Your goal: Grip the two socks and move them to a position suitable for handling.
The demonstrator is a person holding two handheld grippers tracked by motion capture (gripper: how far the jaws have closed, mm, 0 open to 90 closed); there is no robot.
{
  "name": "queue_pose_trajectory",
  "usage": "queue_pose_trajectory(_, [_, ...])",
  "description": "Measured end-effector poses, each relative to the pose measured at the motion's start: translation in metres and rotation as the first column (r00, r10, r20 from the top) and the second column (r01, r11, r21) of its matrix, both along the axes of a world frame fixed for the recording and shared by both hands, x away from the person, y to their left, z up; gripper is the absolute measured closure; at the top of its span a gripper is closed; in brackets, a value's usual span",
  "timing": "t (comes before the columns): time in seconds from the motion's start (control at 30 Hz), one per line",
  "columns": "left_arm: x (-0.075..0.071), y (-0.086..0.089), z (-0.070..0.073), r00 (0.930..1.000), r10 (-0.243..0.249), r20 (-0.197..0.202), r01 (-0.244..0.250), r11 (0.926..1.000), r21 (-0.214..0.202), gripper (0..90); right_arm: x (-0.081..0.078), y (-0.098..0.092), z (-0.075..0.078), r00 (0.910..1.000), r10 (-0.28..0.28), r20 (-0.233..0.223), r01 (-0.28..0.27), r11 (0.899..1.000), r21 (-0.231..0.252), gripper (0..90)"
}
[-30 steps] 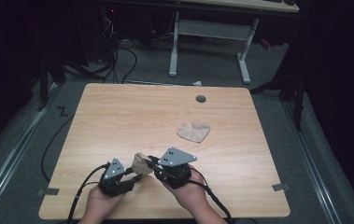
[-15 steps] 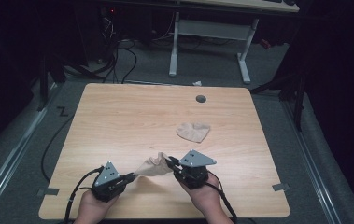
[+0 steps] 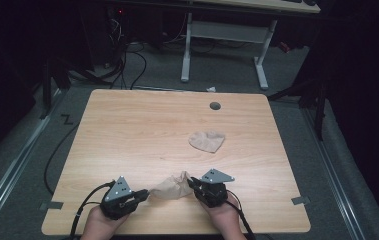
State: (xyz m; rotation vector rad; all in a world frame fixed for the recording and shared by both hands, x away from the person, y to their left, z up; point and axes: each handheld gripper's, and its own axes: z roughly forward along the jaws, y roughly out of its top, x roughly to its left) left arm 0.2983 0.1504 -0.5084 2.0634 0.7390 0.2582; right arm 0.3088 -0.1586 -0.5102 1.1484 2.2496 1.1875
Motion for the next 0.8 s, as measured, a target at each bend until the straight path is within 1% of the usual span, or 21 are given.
queue_pose_trajectory(0.03, [0.002, 0.001, -0.001, 0.9998, 0.018, -0.002, -0.018, 0.9998, 0.0, 76.7, 0.0, -0.001, -0.002, 0.9999, -0.009, 0.007, 0.009, 1.0, -0.006, 78.1])
queue_pose_trajectory(0.07, [0.002, 0.001, -0.001, 0.9998, 0.018, -0.002, -0.018, 0.9998, 0.0, 74.4, 0.0, -0.001, -0.002, 0.9999, -0.009, 0.007, 0.009, 1.0, -0.006, 78.1])
queue_pose_trajectory(0.1, [0.003, 0.003, -0.004, 0.9986, 0.052, 0.006, -0.052, 0.9986, 0.003, 71.6, -0.003, -0.004, -0.008, 0.9988, -0.034, 0.036, 0.035, 0.999, -0.013, 67.4])
queue_pose_trajectory(0.2, [0.005, 0.003, -0.007, 0.9967, 0.081, 0.011, -0.081, 0.9967, 0.007, 66.5, -0.007, -0.01, -0.01, 0.9952, -0.07, 0.068, 0.07, 0.997, -0.007, 64.8])
queue_pose_trajectory(0.27, [0.005, 0.001, -0.008, 0.9964, 0.083, 0.017, -0.083, 0.9965, 0.008, 64.5, -0.009, -0.014, -0.008, 0.9921, -0.089, 0.088, 0.091, 0.996, -0.015, 64.2])
queue_pose_trajectory(0.33, [0.004, 0.0, -0.008, 0.9956, 0.088, 0.033, -0.088, 0.996, 0.016, 61.3, -0.01, -0.019, -0.008, 0.9898, -0.103, 0.098, 0.105, 0.994, -0.01, 64.2])
queue_pose_trajectory(0.4, [0.004, -0.001, -0.009, 0.9939, 0.098, 0.052, -0.099, 0.9947, 0.028, 58.3, -0.011, -0.023, -0.008, 0.9883, -0.118, 0.097, 0.119, 0.993, -0.005, 64.2])
queue_pose_trajectory(0.47, [0.004, 0.002, -0.009, 0.9915, 0.112, 0.066, -0.115, 0.993, 0.029, 56.5, -0.011, -0.026, -0.009, 0.9871, -0.128, 0.097, 0.128, 0.992, 0.003, 64.2])
queue_pose_trajectory(0.5, [0.004, 0.003, -0.009, 0.9894, 0.125, 0.074, -0.127, 0.9916, 0.023, 55.4, -0.011, -0.027, -0.009, 0.9866, -0.129, 0.1, 0.129, 0.992, 0.001, 64.1])
queue_pose_trajectory(0.53, [0.004, 0.003, -0.009, 0.9894, 0.125, 0.074, -0.127, 0.9916, 0.023, 54.5, -0.011, -0.028, -0.009, 0.9858, -0.132, 0.103, 0.133, 0.991, -0.004, 63.8])
queue_pose_trajectory(0.57, [0.005, 0.007, -0.01, 0.9864, 0.14, 0.086, -0.143, 0.9892, 0.031, 53.6, -0.011, -0.028, -0.009, 0.9853, -0.134, 0.106, 0.136, 0.991, -0.011, 63.4])
queue_pose_trajectory(0.6, [0.005, 0.007, -0.01, 0.9864, 0.14, 0.086, -0.143, 0.9892, 0.031, 52.9, -0.011, -0.028, -0.009, 0.9853, -0.134, 0.106, 0.136, 0.991, -0.011, 63.4])
queue_pose_trajectory(0.63, [0.005, 0.01, -0.011, 0.9825, 0.159, 0.097, -0.164, 0.9857, 0.04, 51.4, -0.011, -0.027, -0.01, 0.9837, -0.139, 0.114, 0.143, 0.99, -0.023, 59.7])
queue_pose_trajectory(0.7, [0.007, 0.017, -0.013, 0.9818, 0.169, 0.086, -0.173, 0.9842, 0.037, 51.2, -0.01, -0.027, -0.01, 0.9825, -0.142, 0.121, 0.147, 0.989, -0.035, 57.4])
queue_pose_trajectory(0.8, [0.011, 0.024, -0.014, 0.9802, 0.184, 0.072, -0.187, 0.982, 0.029, 51.0, -0.008, -0.026, -0.011, 0.9832, -0.145, 0.111, 0.15, 0.988, -0.039, 54.2])
